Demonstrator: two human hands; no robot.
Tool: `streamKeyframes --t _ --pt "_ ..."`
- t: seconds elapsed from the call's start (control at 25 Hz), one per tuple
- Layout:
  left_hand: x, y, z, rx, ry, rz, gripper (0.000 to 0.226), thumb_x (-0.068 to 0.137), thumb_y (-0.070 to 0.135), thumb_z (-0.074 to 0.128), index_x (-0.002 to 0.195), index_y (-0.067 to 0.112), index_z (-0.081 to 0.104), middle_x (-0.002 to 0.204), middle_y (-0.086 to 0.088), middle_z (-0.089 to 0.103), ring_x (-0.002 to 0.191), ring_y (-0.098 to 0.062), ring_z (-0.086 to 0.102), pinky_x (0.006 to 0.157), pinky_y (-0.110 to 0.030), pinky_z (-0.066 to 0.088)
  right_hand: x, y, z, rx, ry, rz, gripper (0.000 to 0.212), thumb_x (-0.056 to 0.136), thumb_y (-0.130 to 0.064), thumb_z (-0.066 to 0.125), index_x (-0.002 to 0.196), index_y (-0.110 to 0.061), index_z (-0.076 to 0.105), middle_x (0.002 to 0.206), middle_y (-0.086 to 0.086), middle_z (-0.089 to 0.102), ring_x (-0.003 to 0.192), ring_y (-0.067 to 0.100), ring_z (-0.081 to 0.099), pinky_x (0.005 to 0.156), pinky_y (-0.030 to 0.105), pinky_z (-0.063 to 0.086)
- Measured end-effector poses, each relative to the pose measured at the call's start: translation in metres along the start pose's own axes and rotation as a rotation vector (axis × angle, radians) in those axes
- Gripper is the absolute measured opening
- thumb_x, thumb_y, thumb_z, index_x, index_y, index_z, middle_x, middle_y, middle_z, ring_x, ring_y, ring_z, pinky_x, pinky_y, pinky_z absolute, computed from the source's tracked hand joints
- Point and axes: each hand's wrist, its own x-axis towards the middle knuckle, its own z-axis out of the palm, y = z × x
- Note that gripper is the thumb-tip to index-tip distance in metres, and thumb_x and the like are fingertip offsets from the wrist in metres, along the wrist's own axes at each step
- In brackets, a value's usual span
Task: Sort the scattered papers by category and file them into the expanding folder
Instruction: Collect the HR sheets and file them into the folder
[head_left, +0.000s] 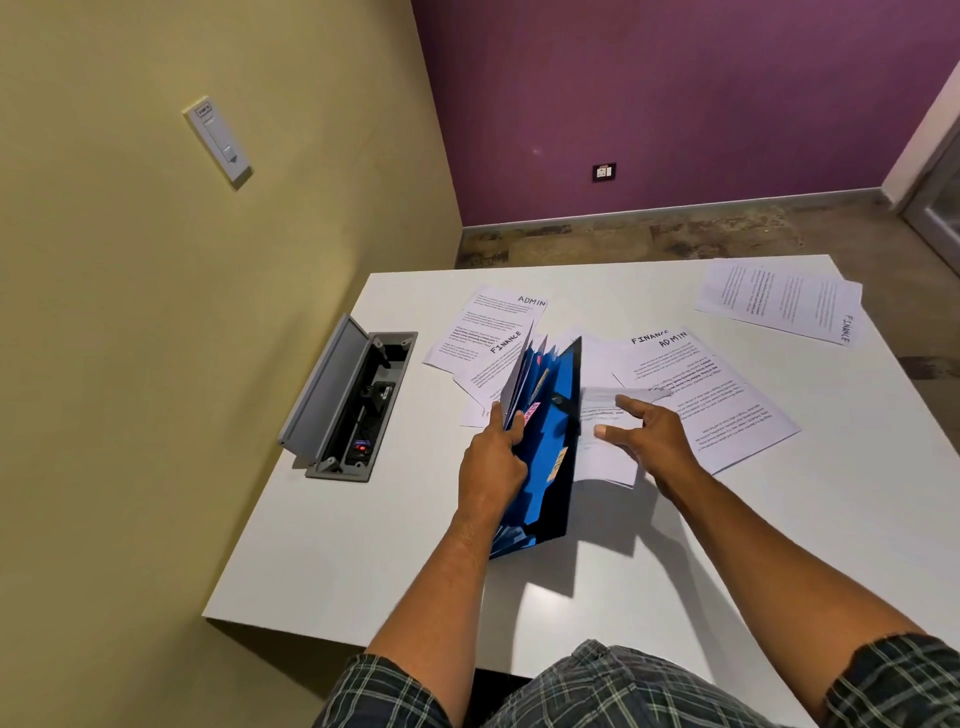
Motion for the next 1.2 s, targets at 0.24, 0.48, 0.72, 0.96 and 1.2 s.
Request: streamKeyframes --t 0.24,0.48,0.72,0.96,1.2 --pt "0.0 0.002 0.0 -0.024 0.006 0.0 0.07 0.086 -0.007 0.05 0.149 0.022 0.043 0.155 -0.001 0.039 0.107 -0.022 0.065 0.082 -0.022 0.052 -0.002 -0.042 -0.034 -0.088 0.307 -0.202 0.056 0.086 -0.006 0.074 0.14 -0.014 0.059 0.139 0.006 0.06 0.127 0.023 0.059 0.106 0.029 0.048" --pt "-0.001 0.008 0.008 -0.033 0.036 -0.002 0.06 0.089 -0.002 0.052 0.145 0.02 0.048 0.136 -0.005 0.062 0.107 -0.026 0.066 0.087 -0.033 0.057 -0.021 -0.115 -0.045 -0.025 0.344 -0.495 0.067 0.095 -0.004 0.065 0.152 -0.03 0.041 0.155 -0.006 0.043 0.124 0.006 0.052 0.074 0.01 0.056" --pt "-0.001 0.007 0.01 -0.036 0.075 0.003 0.05 0.091 0.002 0.05 0.136 0.021 0.057 0.12 -0.011 0.069 0.103 -0.031 0.066 0.088 -0.038 0.057 -0.038 -0.147 -0.051 0.111 0.149 -0.56 0.067 0.093 0.0 0.066 0.149 -0.03 0.046 0.149 -0.009 0.047 0.115 -0.007 0.058 0.084 0.023 0.059" --pt "0.002 0.007 0.003 -0.061 0.113 -0.032 0.045 0.094 0.004 0.048 0.135 0.018 0.057 0.118 -0.01 0.069 0.103 -0.03 0.067 0.089 -0.037 0.057 -0.038 -0.135 -0.046 -0.19 0.069 -0.33 0.071 0.09 0.0 0.07 0.15 -0.028 0.044 0.157 -0.002 0.042 0.135 0.022 0.047 0.061 0.013 0.052" --pt "0.003 0.01 -0.001 -0.03 0.104 -0.037 0.041 0.093 0.004 0.049 0.13 0.017 0.059 0.115 -0.009 0.07 0.099 -0.029 0.067 0.086 -0.038 0.058 -0.046 -0.137 -0.039 -0.085 0.089 -0.351 0.066 0.091 -0.005 0.07 0.148 -0.028 0.047 0.158 -0.002 0.041 0.148 0.029 0.033 0.09 0.032 0.055"
